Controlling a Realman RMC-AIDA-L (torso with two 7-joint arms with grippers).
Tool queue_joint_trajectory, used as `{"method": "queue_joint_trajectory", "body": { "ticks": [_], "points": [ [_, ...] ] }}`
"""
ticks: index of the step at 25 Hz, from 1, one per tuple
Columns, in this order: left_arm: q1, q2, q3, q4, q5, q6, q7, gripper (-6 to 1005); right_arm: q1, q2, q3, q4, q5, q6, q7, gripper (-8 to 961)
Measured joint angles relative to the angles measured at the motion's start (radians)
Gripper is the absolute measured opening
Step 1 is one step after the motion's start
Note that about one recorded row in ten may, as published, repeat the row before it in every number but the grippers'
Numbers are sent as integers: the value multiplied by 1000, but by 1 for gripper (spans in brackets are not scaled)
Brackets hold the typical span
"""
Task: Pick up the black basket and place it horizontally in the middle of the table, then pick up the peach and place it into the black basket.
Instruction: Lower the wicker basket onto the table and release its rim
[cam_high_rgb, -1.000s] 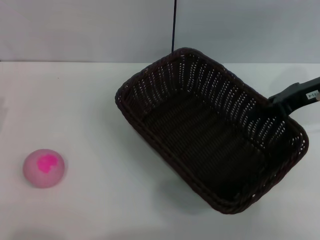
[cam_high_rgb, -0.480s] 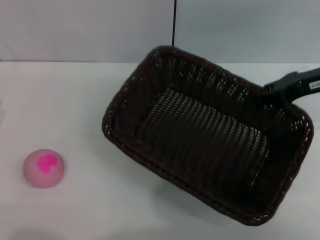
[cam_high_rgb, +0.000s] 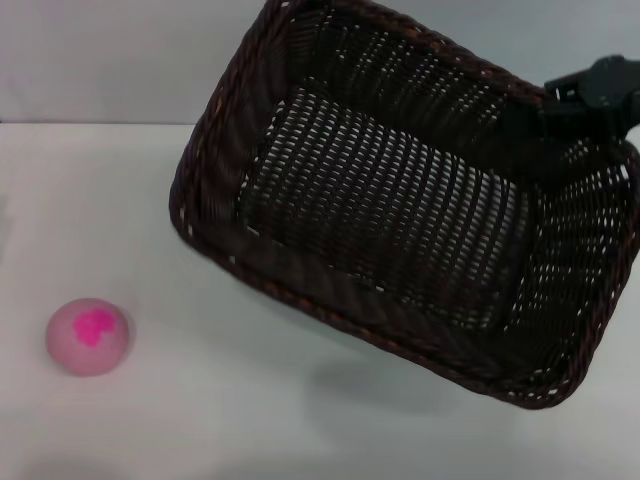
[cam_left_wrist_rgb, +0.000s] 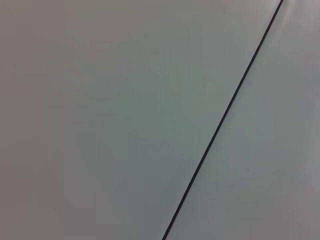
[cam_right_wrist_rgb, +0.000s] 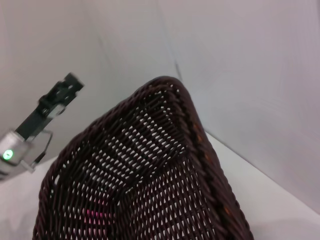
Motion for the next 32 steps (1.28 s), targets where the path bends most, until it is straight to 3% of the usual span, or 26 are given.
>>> {"method": "queue_joint_trajectory", "body": {
  "ticks": [5,10,14,22,25,32],
  "points": [
    [-3,0,0,0,0,-5,0,829,68,-9,-30,13,-48,-12,-53,188],
    [1,-3,22,0,0,-5,-2,829,121,22,-75,24,-105,-12,-119,188],
    [16,-5,31,-11,0,-6,-3,829,137,64,-98,48,-111,-2,-190,187],
    [23,-5,34,-14,0,-8,-13,829,199,87,-128,185,-111,55,-257,187],
    [28,-5,34,-17,0,-8,-16,829,186,108,-173,205,-114,114,-270,187],
    [31,-4,30,-20,-3,-10,-16,829,182,119,-186,246,-130,142,-298,186]
  ]
}}
